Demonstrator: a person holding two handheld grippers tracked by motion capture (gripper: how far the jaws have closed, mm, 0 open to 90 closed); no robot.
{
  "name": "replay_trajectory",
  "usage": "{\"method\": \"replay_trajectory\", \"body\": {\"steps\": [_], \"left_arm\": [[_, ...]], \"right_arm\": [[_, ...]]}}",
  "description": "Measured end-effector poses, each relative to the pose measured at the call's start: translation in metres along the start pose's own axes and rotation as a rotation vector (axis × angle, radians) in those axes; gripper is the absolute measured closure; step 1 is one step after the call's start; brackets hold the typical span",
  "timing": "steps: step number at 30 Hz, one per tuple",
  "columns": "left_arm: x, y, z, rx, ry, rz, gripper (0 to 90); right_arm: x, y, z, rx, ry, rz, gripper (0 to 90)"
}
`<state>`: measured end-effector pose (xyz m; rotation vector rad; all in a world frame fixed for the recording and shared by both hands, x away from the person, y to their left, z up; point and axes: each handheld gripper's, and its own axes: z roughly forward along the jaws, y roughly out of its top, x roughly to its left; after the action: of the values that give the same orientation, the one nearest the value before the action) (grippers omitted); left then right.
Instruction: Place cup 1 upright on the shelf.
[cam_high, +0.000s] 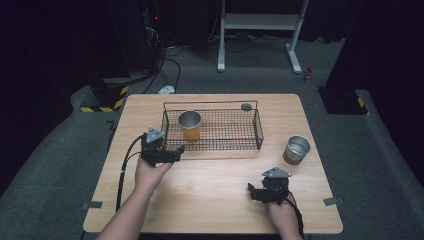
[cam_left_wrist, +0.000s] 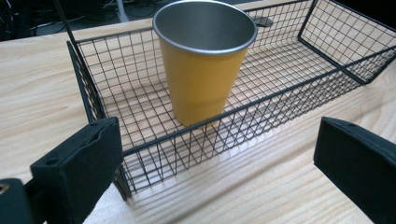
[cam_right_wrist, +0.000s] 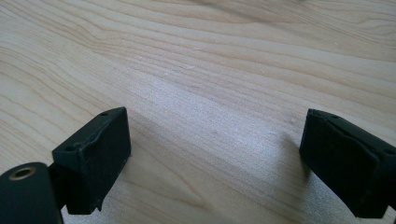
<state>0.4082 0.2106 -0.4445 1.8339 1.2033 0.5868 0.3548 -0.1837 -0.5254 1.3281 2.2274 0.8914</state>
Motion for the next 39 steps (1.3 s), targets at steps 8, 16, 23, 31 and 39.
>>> {"method": "replay_trajectory", "body": {"steps": [8, 16, 23, 31, 39], "left_arm": [[0.004, -0.021, -0.010, 0.004, -0.016, -0.012, 3.4], [0.008, -0.047, -0.019, 0.040, -0.019, -0.007, 4.7], [0.011, -0.070, -0.022, 0.081, -0.032, -0.010, 4.7], [0.020, -0.093, -0.022, 0.147, -0.044, -0.033, 5.1], [0.018, -0.108, -0.023, 0.202, -0.022, -0.009, 6.5]], "right_arm": [[0.000, 0.000, 0.000, 0.000, 0.000, 0.000, 8.9], [0.000, 0.000, 0.000, 0.000, 0.000, 0.000, 8.8], [0.000, 0.000, 0.000, -0.002, -0.001, -0.002, 8.9], [0.000, 0.000, 0.000, -0.003, -0.002, -0.003, 9.0], [0.000, 0.000, -0.001, 0.000, 0.002, 0.001, 9.0]]}}
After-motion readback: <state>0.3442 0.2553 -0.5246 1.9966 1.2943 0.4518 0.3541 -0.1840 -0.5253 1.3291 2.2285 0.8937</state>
